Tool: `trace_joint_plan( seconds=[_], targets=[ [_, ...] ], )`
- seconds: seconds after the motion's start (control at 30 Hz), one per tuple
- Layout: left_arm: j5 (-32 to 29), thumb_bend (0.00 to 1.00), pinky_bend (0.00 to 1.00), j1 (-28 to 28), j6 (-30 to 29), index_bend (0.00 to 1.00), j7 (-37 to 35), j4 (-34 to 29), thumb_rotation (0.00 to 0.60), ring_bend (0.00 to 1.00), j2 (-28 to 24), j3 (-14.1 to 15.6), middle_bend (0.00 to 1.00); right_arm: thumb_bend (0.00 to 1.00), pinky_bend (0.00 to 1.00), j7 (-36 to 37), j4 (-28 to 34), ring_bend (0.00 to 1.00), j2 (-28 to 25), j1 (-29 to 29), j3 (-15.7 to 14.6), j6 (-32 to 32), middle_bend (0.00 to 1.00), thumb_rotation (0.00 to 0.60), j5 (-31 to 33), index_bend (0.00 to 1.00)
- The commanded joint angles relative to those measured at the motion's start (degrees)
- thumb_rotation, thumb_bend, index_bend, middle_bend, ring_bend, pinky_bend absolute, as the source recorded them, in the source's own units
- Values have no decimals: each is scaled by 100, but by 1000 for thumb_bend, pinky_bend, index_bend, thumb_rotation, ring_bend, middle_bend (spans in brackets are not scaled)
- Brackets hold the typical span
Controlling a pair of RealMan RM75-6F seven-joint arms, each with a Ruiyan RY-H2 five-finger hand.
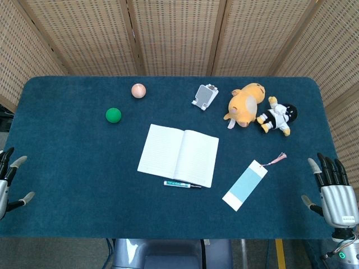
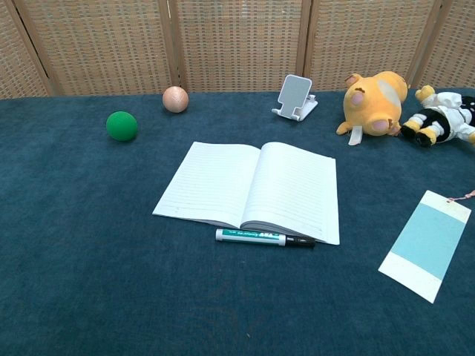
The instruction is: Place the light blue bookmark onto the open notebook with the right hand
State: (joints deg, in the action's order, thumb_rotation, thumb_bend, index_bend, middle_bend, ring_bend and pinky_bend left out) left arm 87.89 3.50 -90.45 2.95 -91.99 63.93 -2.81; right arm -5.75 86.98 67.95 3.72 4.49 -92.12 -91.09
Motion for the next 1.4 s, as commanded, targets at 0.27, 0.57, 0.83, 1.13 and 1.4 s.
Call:
trace_joint_plan(
  seconds=[0.27, 0.57, 0.83, 1.13, 1.4],
  targets=[
    [38, 0, 0, -3, -15, 0, 82, 14, 600, 0, 50, 4, 0, 1, 0, 149, 16, 0, -71, 22, -53, 129, 0, 600, -1, 0],
    [-29, 0, 0, -14, -57, 0, 6, -1, 600, 0, 38, -67, 0, 1000, 0, 172, -157, 0, -268, 577, -142, 1050, 0, 600, -214, 0],
    [-179, 0, 0, 41, 49, 0, 61, -47, 600, 0, 39, -151, 0, 1000, 0, 508, -453, 0, -372, 1558, -10, 2324, 0, 600, -317, 13],
    [-406, 0, 0, 157, 279, 0, 158, -77, 600, 0, 48, -252, 0, 1000, 0, 464, -1025, 0, 112, 2468, 7, 3565, 0, 600, -274, 35],
    [-520, 0, 0, 217, 362, 0, 244, -69, 600, 0, 80, -311, 0, 1000, 0, -5, -1163, 0, 350, 2949, -173, 4372, 0, 600, -262, 53]
  ],
)
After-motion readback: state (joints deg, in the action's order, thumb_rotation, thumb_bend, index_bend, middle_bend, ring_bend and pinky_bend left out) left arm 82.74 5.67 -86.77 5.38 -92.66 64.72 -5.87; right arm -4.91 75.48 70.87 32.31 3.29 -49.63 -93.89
